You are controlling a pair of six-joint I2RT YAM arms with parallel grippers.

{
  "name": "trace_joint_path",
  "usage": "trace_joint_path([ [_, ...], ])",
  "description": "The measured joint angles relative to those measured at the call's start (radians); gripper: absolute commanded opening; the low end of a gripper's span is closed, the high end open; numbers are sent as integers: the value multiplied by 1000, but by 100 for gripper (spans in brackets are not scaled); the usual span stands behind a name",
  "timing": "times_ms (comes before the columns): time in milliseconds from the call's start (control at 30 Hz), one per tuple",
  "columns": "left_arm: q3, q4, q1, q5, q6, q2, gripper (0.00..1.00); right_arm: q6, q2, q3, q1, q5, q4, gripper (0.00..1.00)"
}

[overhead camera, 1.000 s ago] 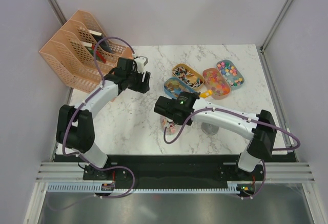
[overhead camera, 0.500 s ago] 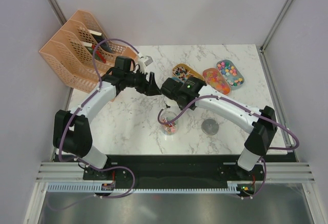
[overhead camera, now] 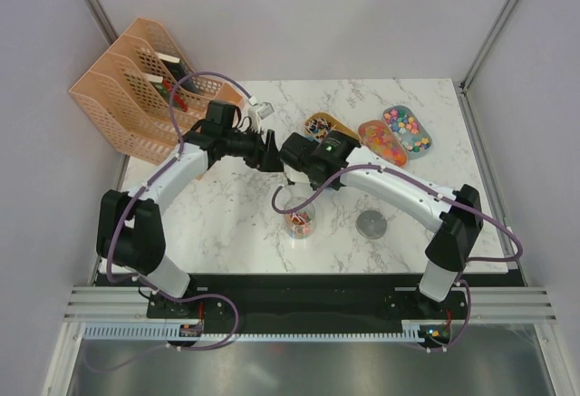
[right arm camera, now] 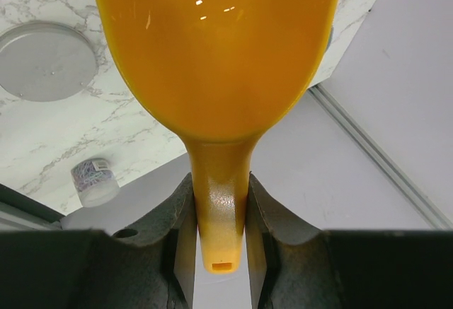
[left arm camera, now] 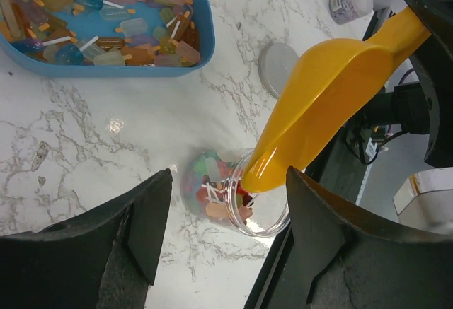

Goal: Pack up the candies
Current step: Adjust the spatula.

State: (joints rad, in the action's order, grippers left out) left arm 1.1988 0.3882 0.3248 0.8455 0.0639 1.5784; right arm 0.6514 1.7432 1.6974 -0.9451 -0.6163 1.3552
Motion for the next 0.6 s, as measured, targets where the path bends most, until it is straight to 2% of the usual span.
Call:
trace_joint_path([
  [133, 0, 0, 5, 8, 0, 9, 71, -23, 38, 67, 0, 5, 0, 0],
  [200, 0, 0, 6, 14, 1, 13, 66, -34, 51, 97, 0, 15, 0, 0],
  [233, 0, 0, 6, 16, 2, 15, 55, -40, 56, 114, 0, 23, 0, 0],
  [300, 1, -2, 7, 26, 13, 23, 42, -46, 61, 138, 0, 40, 3, 0],
  [433, 18, -2, -5, 72, 42, 51, 7, -58, 66, 177, -1, 66, 41, 0],
  [467, 21, -4, -10, 89, 50, 56, 2, -62, 66, 177, 0, 69, 51, 0],
  [600, 28, -9, -20, 194, 59, 74, 2, -76, 60, 162, 12, 79, 77, 0],
])
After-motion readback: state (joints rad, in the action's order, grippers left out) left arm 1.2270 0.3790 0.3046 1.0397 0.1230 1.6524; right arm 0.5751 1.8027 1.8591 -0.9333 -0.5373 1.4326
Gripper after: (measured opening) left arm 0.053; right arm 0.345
